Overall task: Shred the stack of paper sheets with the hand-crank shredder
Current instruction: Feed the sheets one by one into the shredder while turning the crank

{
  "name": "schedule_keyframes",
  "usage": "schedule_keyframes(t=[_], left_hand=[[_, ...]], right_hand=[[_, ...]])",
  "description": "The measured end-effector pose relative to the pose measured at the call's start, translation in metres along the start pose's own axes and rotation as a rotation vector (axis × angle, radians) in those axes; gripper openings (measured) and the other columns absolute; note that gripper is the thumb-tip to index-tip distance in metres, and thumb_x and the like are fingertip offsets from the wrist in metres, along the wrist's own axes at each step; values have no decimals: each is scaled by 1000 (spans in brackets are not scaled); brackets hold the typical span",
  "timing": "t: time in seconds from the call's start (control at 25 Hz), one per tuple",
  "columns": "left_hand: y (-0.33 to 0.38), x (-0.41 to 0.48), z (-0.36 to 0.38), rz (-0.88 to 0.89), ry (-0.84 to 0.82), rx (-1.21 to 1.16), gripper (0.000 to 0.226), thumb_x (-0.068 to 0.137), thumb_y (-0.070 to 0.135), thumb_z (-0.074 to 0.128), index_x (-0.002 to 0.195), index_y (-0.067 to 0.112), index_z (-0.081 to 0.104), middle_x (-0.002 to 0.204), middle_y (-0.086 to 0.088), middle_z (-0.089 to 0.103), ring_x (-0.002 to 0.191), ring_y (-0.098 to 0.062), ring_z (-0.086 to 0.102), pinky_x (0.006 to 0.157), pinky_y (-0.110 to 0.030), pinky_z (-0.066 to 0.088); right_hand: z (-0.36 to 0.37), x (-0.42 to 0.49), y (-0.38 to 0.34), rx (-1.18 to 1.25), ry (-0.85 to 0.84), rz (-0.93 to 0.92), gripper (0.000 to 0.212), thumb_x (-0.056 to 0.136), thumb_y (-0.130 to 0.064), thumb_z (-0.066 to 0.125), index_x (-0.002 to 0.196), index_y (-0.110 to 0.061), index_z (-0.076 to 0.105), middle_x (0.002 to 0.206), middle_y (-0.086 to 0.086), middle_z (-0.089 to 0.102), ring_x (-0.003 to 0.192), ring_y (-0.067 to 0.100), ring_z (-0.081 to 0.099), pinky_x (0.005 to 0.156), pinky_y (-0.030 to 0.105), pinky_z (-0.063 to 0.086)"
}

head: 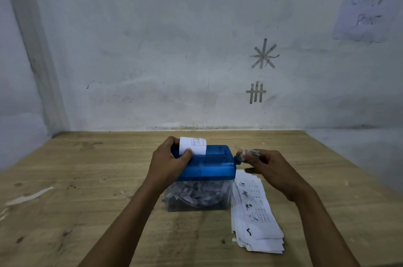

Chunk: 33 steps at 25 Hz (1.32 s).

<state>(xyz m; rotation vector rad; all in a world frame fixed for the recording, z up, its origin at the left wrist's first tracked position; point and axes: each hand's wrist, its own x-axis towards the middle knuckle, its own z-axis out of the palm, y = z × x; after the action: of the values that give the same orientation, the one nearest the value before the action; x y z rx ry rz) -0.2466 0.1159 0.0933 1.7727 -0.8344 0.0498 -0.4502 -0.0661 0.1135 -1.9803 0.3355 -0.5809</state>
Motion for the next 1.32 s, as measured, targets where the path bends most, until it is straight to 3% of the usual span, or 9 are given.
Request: schedule_keyframes(t=[0.16,0.28,0.44,0.52,0.6,0.72,0.84,1.04,1.32], left_hand=[[2,1,1,6,9,3,16,94,23,70,104,16,60,98,13,63,89,-1,59,68,-12,46],[1,-1,2,1,7,7,15,94,24,69,103,16,60,100,11,63,91,-5,60,66,-11,47],[1,0,3,4,8,5,16,93,24,70,102,14,60,103,7,66,92,-5,61,65,-9,48],[1,1,2,2,2,-2,17,93,24,71,102,14,61,103,7,67,92,-5,62,65,-9,48],[1,-1,2,9,-8,-3,20,90,27,74,101,16,61,101,8,67,91,-5,62,66,-11,49],[3,0,1,-1,-56,9,37,79,39,85,101,22,61,100,12,67,90,-3,64,71,-17,54],[10,13,-6,-52,-187,110,65,58,64,89,103,29,58,100,14,66,89,-5,64,81,-35,59],[19,13,-2,-28,-192,487,111,36,104,53,116,29,46,103,11,61,90,-14,61,82,-41,55],[16,15,4,-34,-156,549,104,36,108,43,109,33,45,97,12,60,88,-15,59,85,-42,52]], right_hand=[[17,21,-2,74,168,5,49,92,-52,57,91,-5,72,85,6,76,83,21,75,73,39,63],[23,37,-9,66,220,107,57,91,-60,58,81,-4,68,67,7,68,60,22,67,57,34,57],[24,60,1,167,210,389,50,92,-56,62,97,-6,61,65,9,60,47,18,56,44,26,45],[29,65,12,304,138,576,43,95,-49,61,95,-6,58,60,5,55,38,11,44,35,19,35],[39,63,27,563,92,738,35,99,-36,58,77,-8,55,48,0,47,29,5,35,27,14,23],[47,50,43,885,121,835,39,102,-22,51,64,-11,46,38,-3,40,24,2,32,24,11,15],[51,42,47,788,136,802,30,103,-20,48,76,-9,52,52,0,45,31,3,34,26,12,14],[58,40,41,416,267,647,21,103,-12,44,90,-4,58,61,6,49,43,10,34,34,20,20],[59,-12,20,9,314,479,37,103,-25,40,73,-13,56,57,3,47,44,10,37,44,23,29]])
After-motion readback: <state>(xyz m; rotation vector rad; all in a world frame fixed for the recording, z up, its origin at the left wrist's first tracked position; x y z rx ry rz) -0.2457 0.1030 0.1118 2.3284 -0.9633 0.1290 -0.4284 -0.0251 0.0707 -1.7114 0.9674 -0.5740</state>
